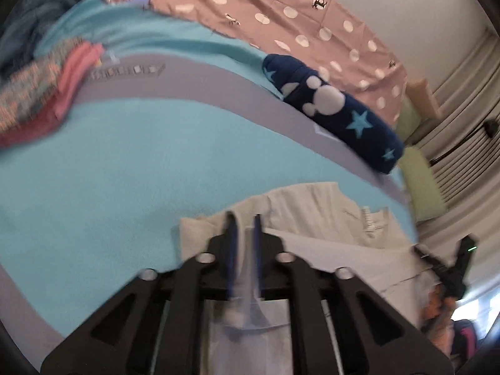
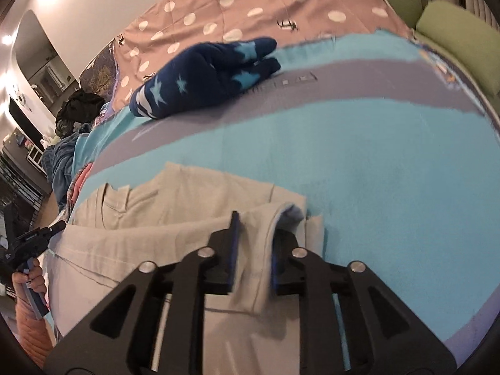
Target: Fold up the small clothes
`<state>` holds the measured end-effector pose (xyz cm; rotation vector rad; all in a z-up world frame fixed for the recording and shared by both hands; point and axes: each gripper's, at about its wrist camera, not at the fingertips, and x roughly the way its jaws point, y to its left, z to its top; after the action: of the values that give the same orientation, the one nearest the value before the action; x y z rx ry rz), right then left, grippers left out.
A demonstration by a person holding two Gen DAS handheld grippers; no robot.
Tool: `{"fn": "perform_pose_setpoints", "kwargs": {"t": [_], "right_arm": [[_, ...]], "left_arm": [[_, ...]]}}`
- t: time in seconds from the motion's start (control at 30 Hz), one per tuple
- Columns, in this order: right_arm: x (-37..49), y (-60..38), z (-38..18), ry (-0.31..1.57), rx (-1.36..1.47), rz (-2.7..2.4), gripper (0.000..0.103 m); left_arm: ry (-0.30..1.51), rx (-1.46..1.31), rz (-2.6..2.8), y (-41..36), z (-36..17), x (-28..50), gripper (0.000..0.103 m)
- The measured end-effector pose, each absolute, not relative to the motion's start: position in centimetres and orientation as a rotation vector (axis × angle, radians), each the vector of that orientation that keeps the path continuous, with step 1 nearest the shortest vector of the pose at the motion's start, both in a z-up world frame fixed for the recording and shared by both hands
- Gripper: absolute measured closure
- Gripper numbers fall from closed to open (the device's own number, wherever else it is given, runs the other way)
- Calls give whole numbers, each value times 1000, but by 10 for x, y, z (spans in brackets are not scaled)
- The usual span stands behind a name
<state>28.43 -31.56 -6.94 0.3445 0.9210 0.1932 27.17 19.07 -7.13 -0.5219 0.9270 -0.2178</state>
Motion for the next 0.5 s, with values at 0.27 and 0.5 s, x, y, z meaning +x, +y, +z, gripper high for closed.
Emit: {"fn": "perform_pose_setpoints", "kwargs": {"t": [0.27,0.5], "right_arm": [[256,-318,-52,893,311,197,75],[249,-320,-44,873,313,193,97]], "left_arm": [[894,-532,-277,197,-54,239,82],[907,-461,-287,185,-50,230,98]]}}
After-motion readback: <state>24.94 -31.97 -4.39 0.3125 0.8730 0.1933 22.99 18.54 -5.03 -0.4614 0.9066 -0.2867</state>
